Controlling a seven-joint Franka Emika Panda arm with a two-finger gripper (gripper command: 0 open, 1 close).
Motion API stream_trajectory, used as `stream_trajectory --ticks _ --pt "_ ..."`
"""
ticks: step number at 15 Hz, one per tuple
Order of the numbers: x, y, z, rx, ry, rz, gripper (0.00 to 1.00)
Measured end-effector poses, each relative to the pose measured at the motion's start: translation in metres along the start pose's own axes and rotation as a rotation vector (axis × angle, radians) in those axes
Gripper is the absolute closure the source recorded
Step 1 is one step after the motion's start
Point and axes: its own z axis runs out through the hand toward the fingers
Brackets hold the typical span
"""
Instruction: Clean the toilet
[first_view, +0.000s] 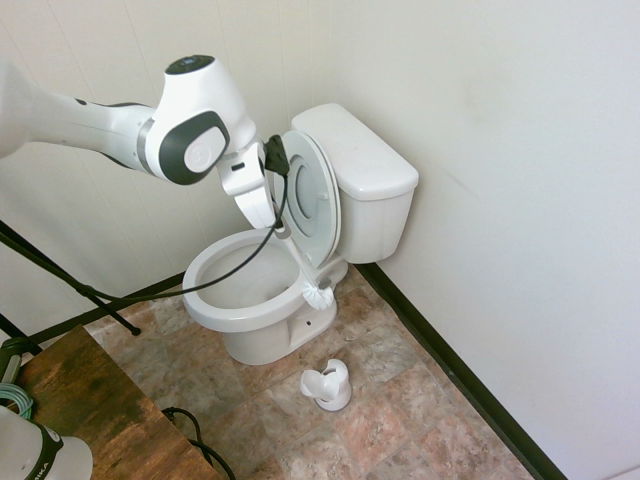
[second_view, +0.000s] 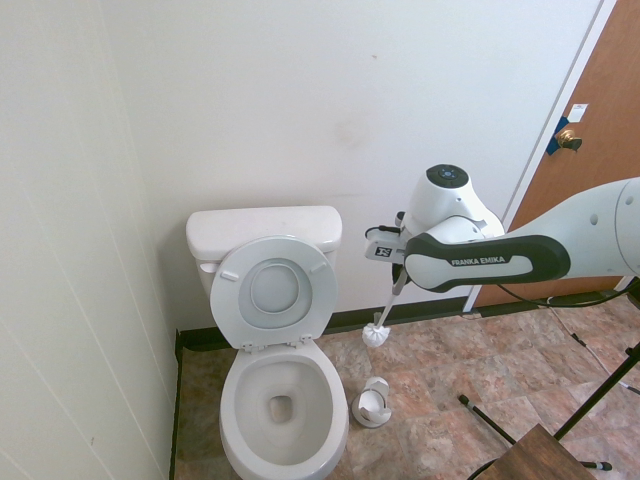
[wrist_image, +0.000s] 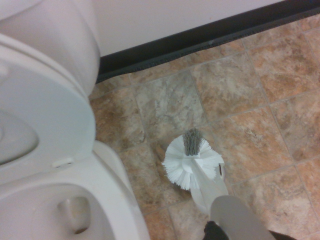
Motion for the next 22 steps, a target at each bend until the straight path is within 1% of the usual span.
stream_trajectory --ticks 3,6,9,13,22 --pt "0.03 0.009 0.032 -0.034 -0.013 0.013 1.0" --pt "0.044 0.01 0.07 -0.046 -0.056 -0.004 1.0" --pt "0.046 0.01 0.075 -0.046 -0.055 -0.009 1.0" --pt "0.045 0.02 0.106 -0.055 -0.042 -0.016 1.0" --pt "0.033 0.049 0.173 -0.12 -0.055 -0.012 1.0"
